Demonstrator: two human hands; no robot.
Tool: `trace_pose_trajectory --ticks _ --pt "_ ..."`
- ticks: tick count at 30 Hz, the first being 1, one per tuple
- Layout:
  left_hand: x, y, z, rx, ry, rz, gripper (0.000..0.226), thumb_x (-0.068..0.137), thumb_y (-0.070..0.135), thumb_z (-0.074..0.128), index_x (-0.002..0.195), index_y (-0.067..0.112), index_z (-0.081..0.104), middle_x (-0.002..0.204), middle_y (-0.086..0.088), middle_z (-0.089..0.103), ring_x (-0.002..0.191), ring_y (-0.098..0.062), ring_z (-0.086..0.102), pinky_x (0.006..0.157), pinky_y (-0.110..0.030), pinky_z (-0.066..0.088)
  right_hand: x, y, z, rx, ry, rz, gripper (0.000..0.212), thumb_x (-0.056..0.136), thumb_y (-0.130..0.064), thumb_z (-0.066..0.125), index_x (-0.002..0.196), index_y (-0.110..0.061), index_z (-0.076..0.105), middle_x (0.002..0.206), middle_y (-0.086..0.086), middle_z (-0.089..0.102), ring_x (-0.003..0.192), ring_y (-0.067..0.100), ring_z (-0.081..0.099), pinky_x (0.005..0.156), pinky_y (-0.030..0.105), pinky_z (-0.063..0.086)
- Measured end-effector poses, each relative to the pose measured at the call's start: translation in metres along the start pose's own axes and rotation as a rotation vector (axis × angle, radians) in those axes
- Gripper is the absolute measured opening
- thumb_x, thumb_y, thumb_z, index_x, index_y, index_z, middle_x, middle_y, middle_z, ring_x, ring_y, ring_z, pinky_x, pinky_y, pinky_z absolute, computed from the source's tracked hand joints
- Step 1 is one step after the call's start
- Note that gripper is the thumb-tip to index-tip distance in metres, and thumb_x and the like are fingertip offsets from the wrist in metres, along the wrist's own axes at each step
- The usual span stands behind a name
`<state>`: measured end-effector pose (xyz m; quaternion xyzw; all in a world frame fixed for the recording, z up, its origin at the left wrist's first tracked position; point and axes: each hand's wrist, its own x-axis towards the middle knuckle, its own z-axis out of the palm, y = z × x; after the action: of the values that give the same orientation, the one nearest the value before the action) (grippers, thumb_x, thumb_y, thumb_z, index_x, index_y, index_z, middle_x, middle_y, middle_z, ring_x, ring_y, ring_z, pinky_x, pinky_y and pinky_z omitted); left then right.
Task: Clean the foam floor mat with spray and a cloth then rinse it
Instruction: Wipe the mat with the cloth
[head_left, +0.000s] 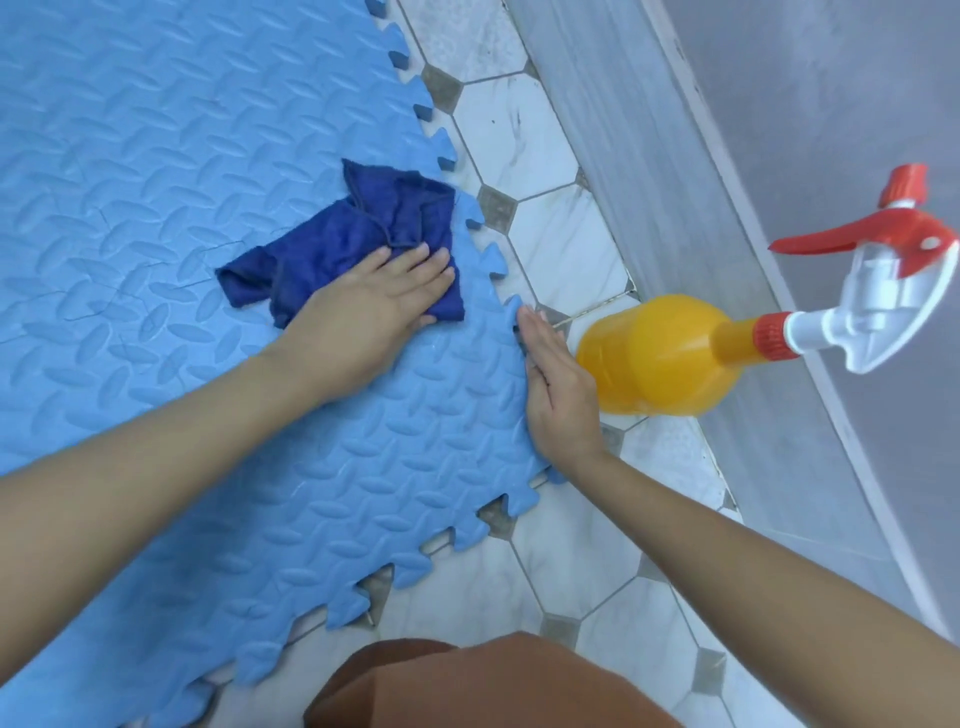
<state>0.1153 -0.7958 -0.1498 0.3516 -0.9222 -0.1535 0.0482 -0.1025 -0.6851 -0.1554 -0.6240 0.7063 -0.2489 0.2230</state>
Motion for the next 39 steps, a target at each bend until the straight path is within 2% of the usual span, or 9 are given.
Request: trace_pose_trajectory --ticks 5,9,15,18,21,26,30,35,39 --pt "-0.072 0.061 0.020 0.026 -0.050 0.195 0.050 0.091 0.026 0.034 0.135 0.009 0.052 0.143 -0.005 0.049 0.130 -0.024 0.049 0.108 -0.037 0.023 0.004 -0.008 -0.010 -0.060 -0.094 0.011 0.048 0.099 0.000 0.038 0.148 -0.006 0.039 0.154 0.005 0.038 0.146 0.015 0.028 0.120 0.035 0.025" --pt "-0.097 0.084 0.032 0.070 -0.111 0.378 0.059 0.081 0.009 0.044 0.139 0.016 0.048 0.147 0.001 0.044 0.135 -0.017 0.042 0.115 -0.036 0.023 0.017 -0.026 -0.003 -0.314 -0.210 -0.164 0.082 0.081 0.018 0.042 0.154 -0.012 0.021 0.163 0.007 0.008 0.151 0.026 0.007 0.122 0.044 0.016" --pt "-0.188 0.027 0.010 0.038 -0.189 0.266 0.059 0.090 0.011 0.033 0.148 0.022 0.033 0.155 0.009 0.029 0.142 -0.008 0.026 0.115 -0.032 0.016 0.032 -0.029 0.003 -0.334 -0.292 -0.291 0.092 0.069 0.023 0.032 0.152 -0.018 0.031 0.161 0.007 0.020 0.151 0.025 0.011 0.122 0.033 -0.002" --pt "-0.257 -0.003 -0.006 0.014 -0.173 0.087 0.053 0.095 0.019 0.034 0.148 0.023 0.033 0.155 0.010 0.028 0.143 -0.006 0.024 0.116 -0.029 0.017 0.032 -0.028 0.007 -0.366 -0.281 -0.310 0.090 0.071 0.025 0.038 0.150 -0.016 0.035 0.160 0.007 0.023 0.150 0.022 0.013 0.122 0.028 -0.003" --pt "-0.315 -0.027 -0.019 -0.115 -0.075 -0.278 0.049 0.102 0.040 0.025 0.146 0.022 0.036 0.153 0.008 0.032 0.141 -0.007 0.026 0.117 -0.022 0.013 0.034 -0.039 0.013 -0.379 -0.226 -0.272 0.077 0.072 0.020 0.044 0.142 -0.011 0.047 0.154 0.015 0.035 0.147 0.034 0.022 0.120 0.053 0.009" --pt "-0.374 -0.038 -0.026 -0.213 0.112 -0.861 0.063 0.093 0.057 0.017 0.147 0.024 0.025 0.155 0.013 0.018 0.144 0.001 0.008 0.115 -0.012 0.000 0.027 -0.084 0.053 -0.439 -0.177 -0.383 0.052 0.092 -0.020 0.035 0.142 -0.011 0.046 0.153 0.015 0.037 0.145 0.038 0.026 0.114 0.061 0.015" --pt "-0.357 0.008 -0.014 -0.130 -0.021 -0.611 0.059 0.098 0.055 0.008 0.147 0.026 0.023 0.155 0.007 0.026 0.144 -0.002 0.010 0.115 -0.026 0.012 0.015 -0.116 0.089 -0.532 -0.308 -0.608 0.053 0.100 -0.035 0.026 0.149 -0.020 0.039 0.157 0.005 0.035 0.145 0.032 0.029 0.113 0.059 0.020" --pt "-0.347 0.008 -0.014 0.077 -0.187 -0.210 0.057 0.100 0.054 0.028 0.151 0.028 0.025 0.158 0.007 0.022 0.145 -0.014 0.018 0.114 -0.033 0.016 0.011 -0.116 0.092 -0.526 -0.315 -0.577 0.052 0.100 -0.035 0.022 0.150 -0.024 0.036 0.157 0.000 0.035 0.146 0.024 0.029 0.116 0.052 0.017" --pt "-0.335 -0.053 -0.023 0.176 -0.142 -0.388 0.065 0.096 0.063 0.026 0.152 0.034 0.013 0.159 0.006 0.017 0.148 -0.016 0.006 0.116 -0.041 0.009 0.011 -0.121 0.090 -0.491 -0.318 -0.582 0.051 0.100 -0.034 0.027 0.148 -0.024 0.041 0.155 0.000 0.038 0.144 0.025 0.033 0.116 0.050 0.019"
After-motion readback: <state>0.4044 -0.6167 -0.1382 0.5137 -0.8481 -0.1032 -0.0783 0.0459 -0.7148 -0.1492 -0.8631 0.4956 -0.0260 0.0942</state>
